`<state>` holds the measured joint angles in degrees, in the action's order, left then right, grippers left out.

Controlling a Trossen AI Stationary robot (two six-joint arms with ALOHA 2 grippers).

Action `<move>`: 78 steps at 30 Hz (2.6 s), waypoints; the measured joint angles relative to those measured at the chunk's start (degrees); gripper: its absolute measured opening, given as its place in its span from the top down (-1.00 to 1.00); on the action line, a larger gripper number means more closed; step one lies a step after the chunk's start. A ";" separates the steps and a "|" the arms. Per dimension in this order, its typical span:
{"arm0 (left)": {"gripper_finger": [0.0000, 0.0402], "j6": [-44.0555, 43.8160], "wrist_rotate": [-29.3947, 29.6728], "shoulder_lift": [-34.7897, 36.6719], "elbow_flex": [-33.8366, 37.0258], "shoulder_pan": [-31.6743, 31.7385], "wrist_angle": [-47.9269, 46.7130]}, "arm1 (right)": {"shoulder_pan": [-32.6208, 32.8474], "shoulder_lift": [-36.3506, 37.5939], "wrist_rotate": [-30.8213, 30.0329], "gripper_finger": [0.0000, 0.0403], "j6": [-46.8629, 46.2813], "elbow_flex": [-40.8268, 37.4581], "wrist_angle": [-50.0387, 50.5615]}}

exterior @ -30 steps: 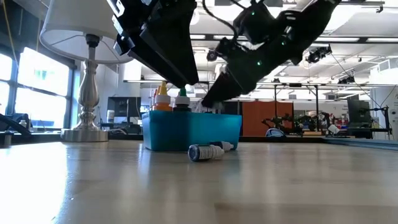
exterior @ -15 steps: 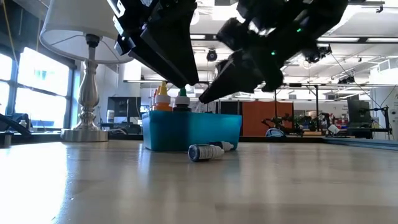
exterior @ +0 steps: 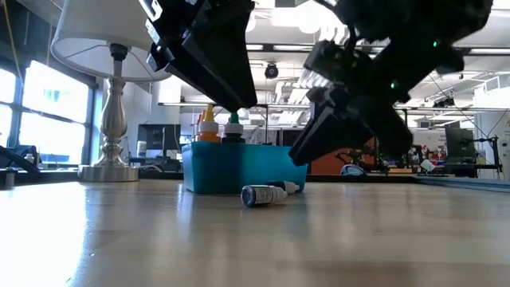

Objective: Pick & Place food coloring
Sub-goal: Put the small red food coloring bottle into the bin

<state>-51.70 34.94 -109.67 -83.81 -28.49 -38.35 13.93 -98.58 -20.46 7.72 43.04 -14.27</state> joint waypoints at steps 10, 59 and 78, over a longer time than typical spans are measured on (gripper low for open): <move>0.25 1.73 0.07 0.00 0.00 0.00 0.94 | -7.38 -0.11 7.32 0.36 -1.44 -3.88 -4.88; 0.25 3.78 0.15 0.00 0.00 0.00 0.96 | -11.30 -7.26 13.70 0.09 11.86 0.90 -7.48; 0.25 3.85 0.11 0.00 0.00 0.00 0.98 | -9.69 -7.26 15.79 0.32 7.56 0.78 -6.24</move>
<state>-47.85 35.05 -109.67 -83.81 -28.49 -37.36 4.24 -105.84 -4.67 15.28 43.81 -20.51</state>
